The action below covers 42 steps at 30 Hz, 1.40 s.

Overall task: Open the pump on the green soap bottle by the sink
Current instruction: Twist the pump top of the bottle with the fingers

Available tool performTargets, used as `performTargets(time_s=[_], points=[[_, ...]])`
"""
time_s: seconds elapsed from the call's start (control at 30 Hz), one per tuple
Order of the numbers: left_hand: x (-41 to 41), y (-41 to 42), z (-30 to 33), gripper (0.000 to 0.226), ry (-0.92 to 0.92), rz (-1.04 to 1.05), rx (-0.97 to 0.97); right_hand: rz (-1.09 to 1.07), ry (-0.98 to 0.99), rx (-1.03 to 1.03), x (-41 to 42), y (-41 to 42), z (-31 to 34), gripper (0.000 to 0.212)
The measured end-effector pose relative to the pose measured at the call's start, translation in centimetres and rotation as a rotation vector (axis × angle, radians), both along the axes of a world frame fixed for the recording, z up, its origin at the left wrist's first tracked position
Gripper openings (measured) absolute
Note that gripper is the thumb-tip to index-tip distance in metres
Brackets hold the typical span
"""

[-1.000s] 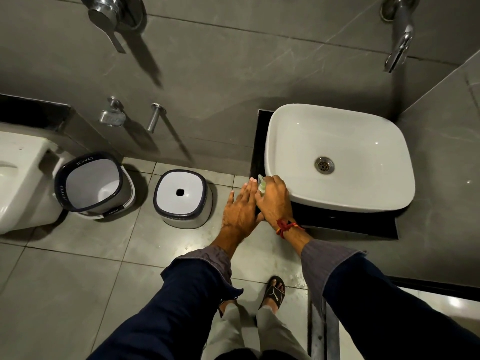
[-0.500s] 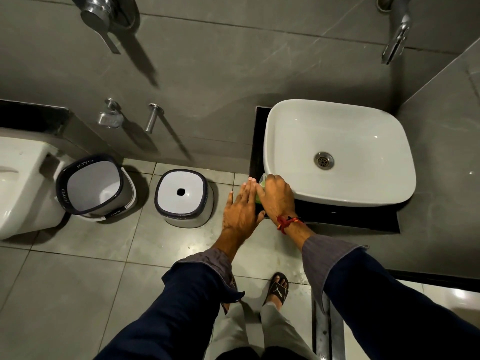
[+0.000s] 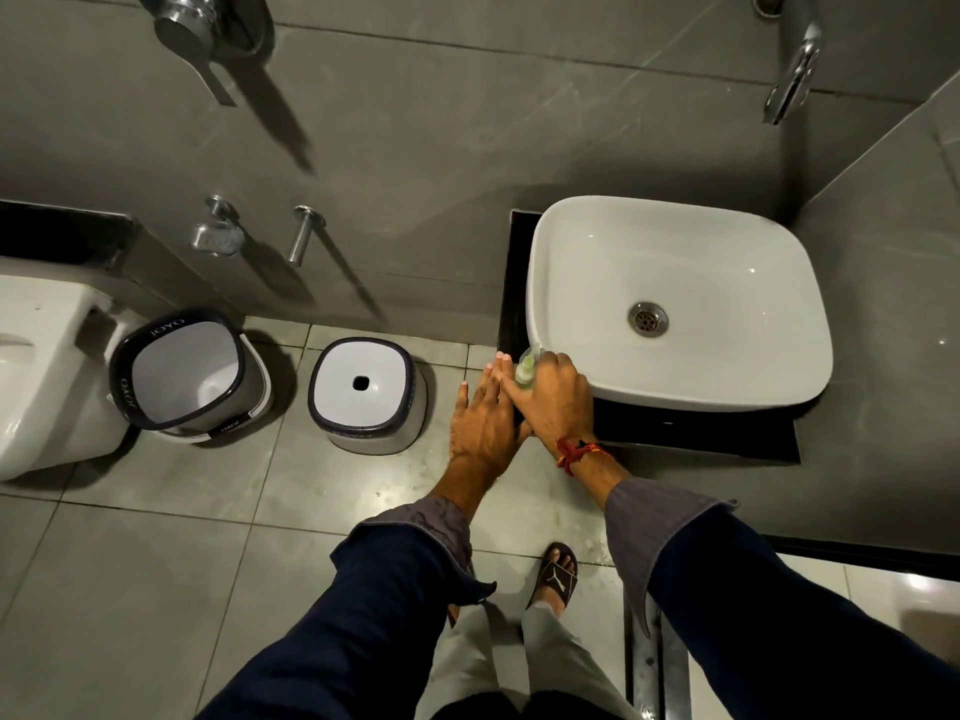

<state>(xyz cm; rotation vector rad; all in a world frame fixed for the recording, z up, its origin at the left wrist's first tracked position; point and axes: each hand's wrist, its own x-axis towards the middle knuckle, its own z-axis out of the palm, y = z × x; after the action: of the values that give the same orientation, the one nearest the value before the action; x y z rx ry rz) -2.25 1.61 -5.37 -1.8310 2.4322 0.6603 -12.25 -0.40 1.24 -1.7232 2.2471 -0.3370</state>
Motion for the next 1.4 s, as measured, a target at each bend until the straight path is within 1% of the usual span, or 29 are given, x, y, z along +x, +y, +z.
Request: performTargets(time_s=[0.1, 0.17, 0.27, 0.33, 0.4, 0.5, 0.53, 0.63, 0.7, 0.8, 0.87, 0.9, 0.97, 1.03, 1.1, 1.2, 1.27, 1.33, 1.4], points=[[0.1, 0.0, 0.0, 0.091, -0.029, -0.016, -0.010, 0.052, -0.024, -0.014, 0.4, 0.1, -0.3, 0.049], [0.0, 0.0, 0.0, 0.091, -0.018, -0.010, -0.006, 0.046, -0.039, 0.005, 0.1, -0.3, -0.3, 0.046], [-0.1, 0.0, -0.1, 0.091, -0.015, 0.003, 0.004, 0.007, 0.017, 0.058, -0.6, -1.0, -0.1, 0.056], [-0.1, 0.0, -0.2, 0.091, -0.017, 0.004, 0.006, 0.005, 0.042, 0.038, -0.5, -0.8, 0.1, 0.062], [0.0, 0.1, -0.1, 0.092, -0.003, 0.005, 0.000, 0.034, 0.046, 0.007, -0.2, -0.5, 0.0, 0.060], [0.0, 0.2, -0.2, 0.091, -0.017, -0.012, -0.009, 0.102, 0.046, 0.026, 0.0, -0.5, -0.4, 0.048], [-0.1, 0.2, -0.2, 0.091, -0.021, -0.012, -0.014, 0.095, 0.048, 0.034, -0.1, -0.7, -0.4, 0.048], [0.0, 0.1, -0.2, 0.091, -0.034, -0.008, -0.015, 0.034, 0.081, 0.049, -0.4, -1.3, -0.2, 0.059], [0.0, 0.0, -0.2, 0.090, -0.040, -0.013, -0.018, 0.026, 0.091, 0.019, -0.2, -1.0, -0.1, 0.061], [-0.1, -0.1, -0.1, 0.092, -0.046, -0.023, -0.019, 0.140, 0.073, -0.009, -0.2, -0.4, -0.4, 0.050], [-0.1, 0.2, -0.3, 0.092, -0.046, -0.023, -0.022, 0.167, 0.054, 0.002, -0.4, -0.4, -0.5, 0.043], [-0.1, 0.3, -0.4, 0.092, -0.039, -0.015, -0.021, 0.154, 0.055, 0.009, -0.6, -0.6, -0.5, 0.044], [-0.2, 0.4, -0.4, 0.091, -0.040, -0.001, -0.017, 0.102, 0.065, 0.029, -0.9, -0.9, -0.4, 0.052], [-0.3, 0.4, -0.5, 0.092, -0.037, 0.004, -0.016, 0.066, 0.084, 0.004, -0.7, -0.7, -0.1, 0.058], [-0.4, 0.3, -0.5, 0.093, -0.042, 0.002, -0.022, 0.095, 0.093, -0.015, -0.3, -0.3, -0.2, 0.058], [-0.5, 0.4, -0.6, 0.093, -0.063, -0.001, -0.016, 0.121, 0.069, 0.022, -0.5, -0.2, -0.5, 0.051], [-0.4, 0.5, -0.7, 0.092, -0.063, 0.009, -0.003, 0.085, 0.078, 0.045, -0.8, -0.5, -0.5, 0.054], [-0.4, 0.5, -0.7, 0.092, -0.059, 0.009, -0.003, 0.047, 0.091, 0.015, -0.8, -0.4, -0.3, 0.060], [-0.5, 0.4, -0.7, 0.092, -0.056, 0.008, -0.015, 0.053, 0.068, -0.003, -0.6, -0.2, -0.4, 0.059]])
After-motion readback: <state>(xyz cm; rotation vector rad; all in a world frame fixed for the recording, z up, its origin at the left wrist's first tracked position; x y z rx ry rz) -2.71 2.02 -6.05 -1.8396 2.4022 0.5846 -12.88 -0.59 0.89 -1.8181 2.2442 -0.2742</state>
